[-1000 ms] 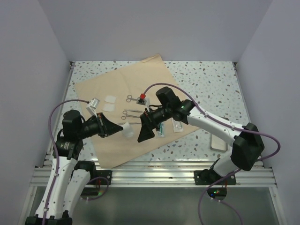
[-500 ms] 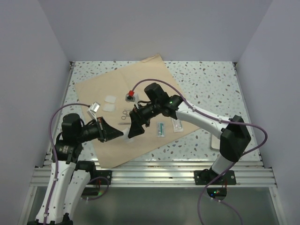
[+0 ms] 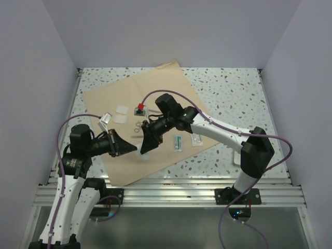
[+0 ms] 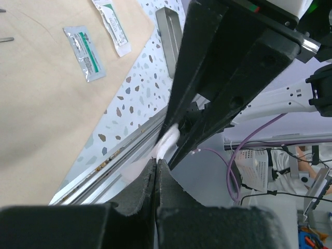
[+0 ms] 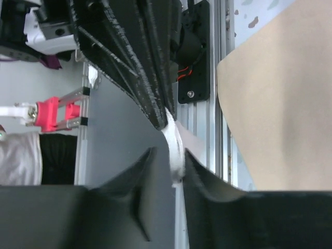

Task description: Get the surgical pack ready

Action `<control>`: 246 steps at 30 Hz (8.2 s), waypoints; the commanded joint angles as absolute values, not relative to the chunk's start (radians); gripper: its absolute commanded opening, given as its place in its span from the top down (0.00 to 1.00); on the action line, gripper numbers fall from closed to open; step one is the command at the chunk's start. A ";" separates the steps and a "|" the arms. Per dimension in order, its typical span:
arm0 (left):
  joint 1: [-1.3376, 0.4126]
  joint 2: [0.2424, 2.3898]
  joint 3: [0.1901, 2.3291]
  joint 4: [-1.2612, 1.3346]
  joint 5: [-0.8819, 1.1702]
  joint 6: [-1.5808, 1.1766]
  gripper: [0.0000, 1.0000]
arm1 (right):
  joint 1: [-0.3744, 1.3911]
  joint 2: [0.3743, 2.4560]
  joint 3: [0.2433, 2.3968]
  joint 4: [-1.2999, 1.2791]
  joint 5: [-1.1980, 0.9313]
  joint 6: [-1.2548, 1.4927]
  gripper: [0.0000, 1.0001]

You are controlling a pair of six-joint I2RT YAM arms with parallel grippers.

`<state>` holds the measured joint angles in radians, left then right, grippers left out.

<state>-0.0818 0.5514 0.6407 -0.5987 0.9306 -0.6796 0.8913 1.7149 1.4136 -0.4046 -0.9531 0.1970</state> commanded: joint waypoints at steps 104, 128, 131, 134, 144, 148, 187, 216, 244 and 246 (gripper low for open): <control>-0.307 1.264 1.108 -0.859 -0.166 -0.457 0.02 | -0.483 1.269 0.775 -0.644 -0.127 0.719 0.62; -0.109 1.402 1.061 -0.724 -0.005 -0.606 0.25 | 0.115 1.502 1.267 -0.888 -0.031 0.512 0.60; -0.109 1.457 1.078 -0.692 0.017 -0.652 0.26 | 0.213 1.451 1.247 -0.858 -0.011 0.497 0.58; -0.106 1.523 1.097 -0.666 0.027 -0.660 0.29 | 0.259 1.431 1.224 -0.808 -0.084 0.474 0.57; -0.042 1.635 1.104 -0.543 0.080 -0.680 0.37 | 0.313 1.404 1.215 -0.871 -0.338 0.387 0.53; -0.005 1.686 1.112 -0.509 0.092 -0.678 0.40 | 0.313 1.362 1.189 -0.913 -0.333 0.370 0.53; 0.097 1.704 1.209 -0.463 0.159 -0.606 1.00 | 0.313 1.411 1.210 -0.936 -0.348 0.314 0.51; 0.097 1.864 1.305 -0.163 0.436 -0.813 1.00 | 0.314 1.431 1.209 -0.937 -0.345 0.301 0.50; 0.124 1.881 1.167 -0.097 0.356 -0.848 1.00 | 0.314 1.451 1.206 -0.934 -0.348 0.295 0.50; 0.126 1.894 1.175 -0.097 0.359 -0.845 1.00 | 0.314 1.453 1.206 -0.933 -0.350 0.295 0.51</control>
<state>0.1143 1.8851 1.1683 -0.1287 0.3771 -0.8703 0.3141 1.4433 1.1923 -0.9310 -0.3321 0.3122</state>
